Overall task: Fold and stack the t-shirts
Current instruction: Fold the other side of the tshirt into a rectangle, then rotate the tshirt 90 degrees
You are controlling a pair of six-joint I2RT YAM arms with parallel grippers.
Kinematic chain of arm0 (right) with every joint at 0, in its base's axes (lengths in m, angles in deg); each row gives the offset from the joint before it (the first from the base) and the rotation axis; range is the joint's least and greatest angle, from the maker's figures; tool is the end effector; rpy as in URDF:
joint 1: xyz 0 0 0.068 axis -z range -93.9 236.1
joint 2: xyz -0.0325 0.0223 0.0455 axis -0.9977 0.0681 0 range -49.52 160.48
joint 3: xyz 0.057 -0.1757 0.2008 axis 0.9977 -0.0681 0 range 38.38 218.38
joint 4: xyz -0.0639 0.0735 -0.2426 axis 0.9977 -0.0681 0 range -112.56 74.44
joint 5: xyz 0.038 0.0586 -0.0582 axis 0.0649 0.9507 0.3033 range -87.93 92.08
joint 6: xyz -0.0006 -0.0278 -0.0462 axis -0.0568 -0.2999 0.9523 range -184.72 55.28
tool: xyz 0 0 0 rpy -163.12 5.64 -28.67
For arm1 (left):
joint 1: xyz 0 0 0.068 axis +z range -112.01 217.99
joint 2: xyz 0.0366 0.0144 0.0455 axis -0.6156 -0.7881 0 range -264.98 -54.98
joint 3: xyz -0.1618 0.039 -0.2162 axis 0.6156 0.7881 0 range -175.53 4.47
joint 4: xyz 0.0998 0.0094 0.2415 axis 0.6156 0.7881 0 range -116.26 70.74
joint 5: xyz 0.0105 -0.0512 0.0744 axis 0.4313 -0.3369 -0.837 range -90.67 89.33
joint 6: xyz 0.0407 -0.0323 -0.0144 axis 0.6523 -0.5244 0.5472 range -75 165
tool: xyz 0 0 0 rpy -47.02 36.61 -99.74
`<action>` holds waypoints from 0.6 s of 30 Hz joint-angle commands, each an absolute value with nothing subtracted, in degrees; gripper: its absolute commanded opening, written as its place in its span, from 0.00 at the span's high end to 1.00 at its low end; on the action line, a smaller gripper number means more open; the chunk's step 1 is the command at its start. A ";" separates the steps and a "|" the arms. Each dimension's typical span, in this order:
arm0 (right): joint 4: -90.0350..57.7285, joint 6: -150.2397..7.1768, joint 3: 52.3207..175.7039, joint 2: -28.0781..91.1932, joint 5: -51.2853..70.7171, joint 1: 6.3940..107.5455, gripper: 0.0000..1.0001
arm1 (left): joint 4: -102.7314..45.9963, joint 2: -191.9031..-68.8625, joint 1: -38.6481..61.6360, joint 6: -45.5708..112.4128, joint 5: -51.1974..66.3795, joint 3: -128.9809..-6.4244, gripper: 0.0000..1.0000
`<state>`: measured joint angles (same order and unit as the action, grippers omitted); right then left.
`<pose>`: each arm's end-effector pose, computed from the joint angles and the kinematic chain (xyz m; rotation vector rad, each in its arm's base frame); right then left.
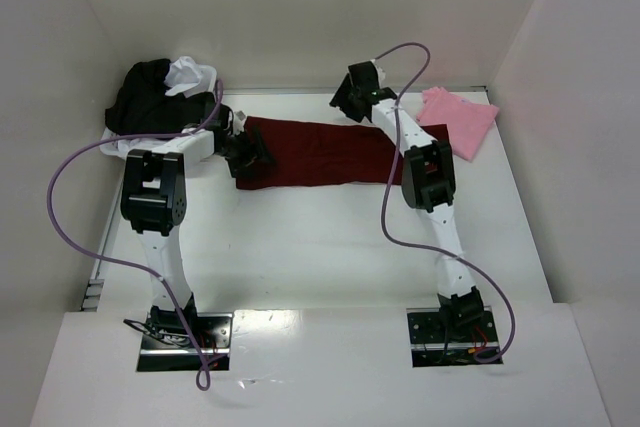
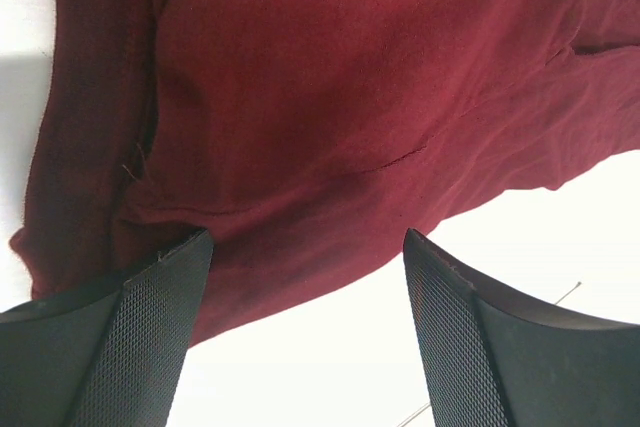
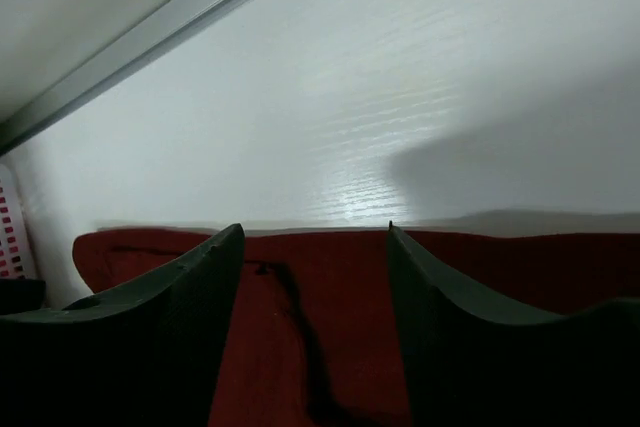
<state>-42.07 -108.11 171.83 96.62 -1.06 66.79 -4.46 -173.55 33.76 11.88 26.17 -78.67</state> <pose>0.5446 0.1886 0.1962 0.5107 2.2500 0.5159 0.4355 -0.0484 0.1632 -0.4764 2.5878 -0.8405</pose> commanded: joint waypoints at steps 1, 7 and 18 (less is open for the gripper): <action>-39.88 -105.58 167.34 89.96 -0.83 65.27 0.31 | -3.06 -174.60 34.04 13.01 25.70 -81.08 0.15; -32.58 -88.60 149.22 74.68 -0.83 66.41 0.01 | -2.15 -169.89 34.04 10.28 24.56 -87.30 0.01; -24.37 -65.71 123.36 48.04 9.53 78.89 0.01 | -16.94 -163.79 31.04 -18.21 16.60 -82.20 0.00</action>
<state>-29.84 -79.09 130.20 57.48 5.00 75.29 -10.14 -165.66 33.25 -3.54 22.27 -84.27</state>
